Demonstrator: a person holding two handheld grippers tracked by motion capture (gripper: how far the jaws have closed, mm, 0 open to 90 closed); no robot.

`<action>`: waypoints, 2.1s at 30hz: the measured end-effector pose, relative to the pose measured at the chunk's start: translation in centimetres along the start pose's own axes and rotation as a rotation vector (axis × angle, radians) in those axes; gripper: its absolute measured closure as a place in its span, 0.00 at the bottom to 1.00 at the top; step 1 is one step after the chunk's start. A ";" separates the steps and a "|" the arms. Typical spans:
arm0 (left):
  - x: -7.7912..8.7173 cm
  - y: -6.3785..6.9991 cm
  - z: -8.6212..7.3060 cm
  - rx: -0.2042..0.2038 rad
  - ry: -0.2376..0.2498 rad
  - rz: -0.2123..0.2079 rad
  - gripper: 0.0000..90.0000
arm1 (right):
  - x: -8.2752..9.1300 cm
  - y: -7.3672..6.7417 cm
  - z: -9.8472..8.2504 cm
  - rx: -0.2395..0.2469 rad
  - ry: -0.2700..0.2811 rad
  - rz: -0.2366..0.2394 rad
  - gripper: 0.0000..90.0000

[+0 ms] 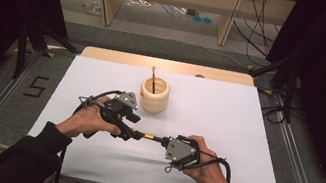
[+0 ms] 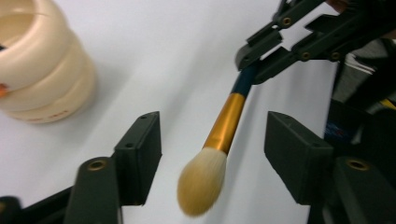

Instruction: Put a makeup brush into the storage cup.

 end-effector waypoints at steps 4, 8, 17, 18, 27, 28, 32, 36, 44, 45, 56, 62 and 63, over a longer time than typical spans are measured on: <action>0.4 -0.6 0.0 0.037 0.081 0.049 0.32 | 0.0 0.3 -0.6 -0.100 0.019 -0.001 0.88; 0.7 -1.4 -0.3 0.095 0.144 0.086 0.29 | 0.2 0.8 -0.8 -0.207 0.055 0.000 0.88; 0.6 -2.4 -1.4 0.198 0.245 0.130 0.28 | 0.8 2.1 -0.7 -0.395 0.157 -0.010 0.88; 0.4 -2.3 -1.5 0.211 0.253 0.130 0.29 | 0.8 2.2 -0.6 -0.414 0.170 -0.009 0.88; -0.4 -0.9 -1.0 0.231 0.337 0.138 0.30 | 0.9 2.7 -0.2 -0.553 0.262 -0.003 0.88; -0.5 -0.7 -0.9 0.227 0.344 0.138 0.30 | 0.9 2.8 -0.2 -0.556 0.269 -0.011 0.88; -1.3 0.0 -0.7 0.221 0.354 0.125 0.30 | 1.1 2.9 0.0 -0.566 0.286 -0.012 0.88; -2.0 0.4 -0.4 0.237 0.366 0.104 0.29 | 1.0 2.9 0.1 -0.564 0.290 -0.013 0.88; -2.6 0.9 0.3 0.266 0.398 0.082 0.30 | 0.9 2.7 0.3 -0.557 0.294 -0.008 0.88; -2.6 0.8 0.3 0.270 0.400 0.085 0.30 | 0.9 2.6 0.3 -0.558 0.294 -0.006 0.88; -3.0 0.8 0.9 0.295 0.424 0.079 0.31 | 0.6 2.1 0.7 -0.559 0.297 0.010 0.88; -3.1 0.7 1.4 0.297 0.446 0.064 0.32 | 0.5 1.9 0.9 -0.551 0.301 0.012 0.88; -3.1 0.7 1.4 0.299 0.446 0.063 0.32 | 0.5 1.9 0.9 -0.550 0.300 0.014 0.88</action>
Point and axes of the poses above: each handheld gripper's, and its own axes: x roughly backward along the jaws, z roughly out of its top, y roughly to its right, the point moved 10 cm from there along -x, roughly forward along the jaws, and after that the axes turned 3 degrees about y, right-handed, at the moved point
